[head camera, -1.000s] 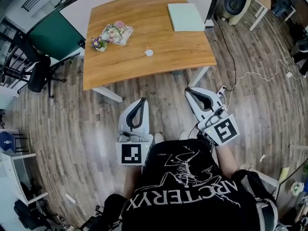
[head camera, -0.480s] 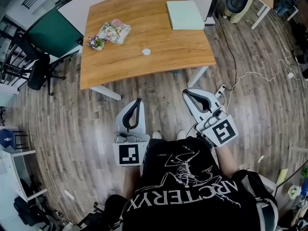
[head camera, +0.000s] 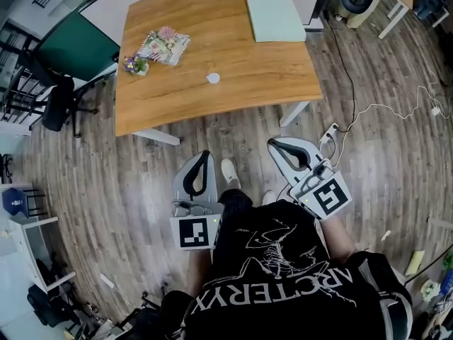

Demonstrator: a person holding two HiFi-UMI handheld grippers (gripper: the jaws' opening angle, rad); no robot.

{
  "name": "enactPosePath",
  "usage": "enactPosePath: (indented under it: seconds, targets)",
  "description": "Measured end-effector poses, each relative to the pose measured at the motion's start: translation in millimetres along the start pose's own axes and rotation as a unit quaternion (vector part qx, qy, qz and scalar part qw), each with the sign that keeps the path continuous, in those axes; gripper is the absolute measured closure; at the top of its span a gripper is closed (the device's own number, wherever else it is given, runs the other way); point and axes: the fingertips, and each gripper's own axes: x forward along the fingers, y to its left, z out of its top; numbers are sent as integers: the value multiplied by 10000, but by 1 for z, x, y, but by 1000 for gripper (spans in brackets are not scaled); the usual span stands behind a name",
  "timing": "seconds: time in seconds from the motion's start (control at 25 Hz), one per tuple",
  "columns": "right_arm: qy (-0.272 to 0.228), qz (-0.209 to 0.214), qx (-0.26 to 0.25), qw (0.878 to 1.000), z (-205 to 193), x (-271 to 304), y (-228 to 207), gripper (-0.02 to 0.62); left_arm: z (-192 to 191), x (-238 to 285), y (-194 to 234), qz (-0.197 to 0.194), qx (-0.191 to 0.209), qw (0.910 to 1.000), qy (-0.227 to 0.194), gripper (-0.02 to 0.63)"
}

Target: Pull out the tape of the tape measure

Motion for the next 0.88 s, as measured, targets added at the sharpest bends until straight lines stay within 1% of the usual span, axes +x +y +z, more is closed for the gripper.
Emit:
enactPosePath:
  seconds: [0.12,0.28,0.44,0.56,0.68,0.8,0.88]
  targets:
    - [-73,-27,7,10000,-4,33,-21,588,-1,32,23,-71,-38,10000,-59,595]
    - [132,-107,-76,9998,-3,93,-51,588,-1,80,70,-239,-97,9996,-74,595]
    - [316,-190,-205,9991,12,158,-80,588,12,128,125,-442,-216,9982,-336,595]
    - [322,-343,-281,9985,25,200,-101,588,19,156,162,-610,-324,9974,-217,595]
    - [353,-525,-246,9977,29,233,-120,588,21,180,196,-600,-348,9973,-236,595]
    - [491,-482,-235,9974,21,257,-132,588,15,197,217,-591,-382,9974,-172,595]
    - [668,-425,-169,9967,11,267,-138,588,12,207,222,-623,-383,9973,-80,595]
